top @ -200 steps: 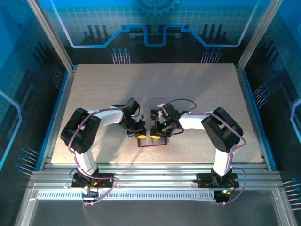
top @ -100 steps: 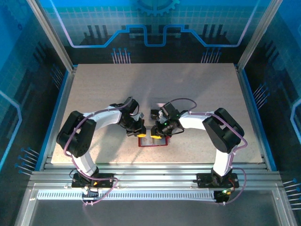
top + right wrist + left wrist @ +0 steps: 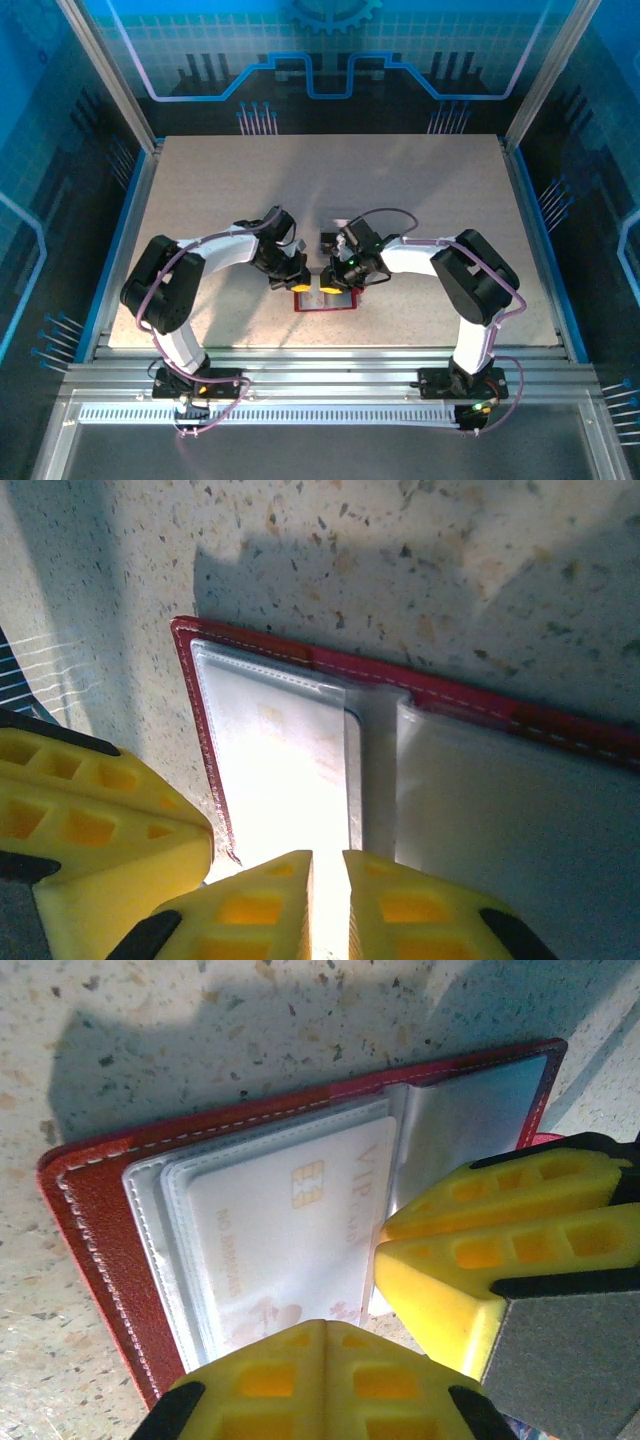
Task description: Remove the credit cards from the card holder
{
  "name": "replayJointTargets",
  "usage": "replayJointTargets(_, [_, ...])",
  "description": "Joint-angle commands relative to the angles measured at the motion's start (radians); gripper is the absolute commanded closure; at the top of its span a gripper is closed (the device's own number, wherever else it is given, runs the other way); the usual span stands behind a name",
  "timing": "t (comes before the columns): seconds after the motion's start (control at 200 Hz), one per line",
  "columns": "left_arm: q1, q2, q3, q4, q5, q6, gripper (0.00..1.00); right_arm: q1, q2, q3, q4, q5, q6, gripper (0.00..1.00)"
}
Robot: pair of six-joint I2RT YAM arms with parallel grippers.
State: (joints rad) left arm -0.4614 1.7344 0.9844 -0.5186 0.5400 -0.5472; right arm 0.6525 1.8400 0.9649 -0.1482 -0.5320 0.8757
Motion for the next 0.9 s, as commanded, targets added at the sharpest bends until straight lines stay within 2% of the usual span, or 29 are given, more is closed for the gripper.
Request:
replayJointTargets(0.0, [-0.008,0.009,-0.013,-0.017,0.020,0.000,1.00,0.006,-0.002,-0.002,0.001,-0.024,0.009,0.85])
replayJointTargets(0.565, [-0.011,0.026,-0.033,0.000,0.034,-0.004,1.00,0.026,0.040,0.030,-0.075,0.018,-0.031,0.82])
replayJointTargets(0.895, [-0.012,0.031,-0.041,-0.003,0.020,0.001,1.00,0.030,0.007,0.030,-0.077,0.026,-0.022,0.86])
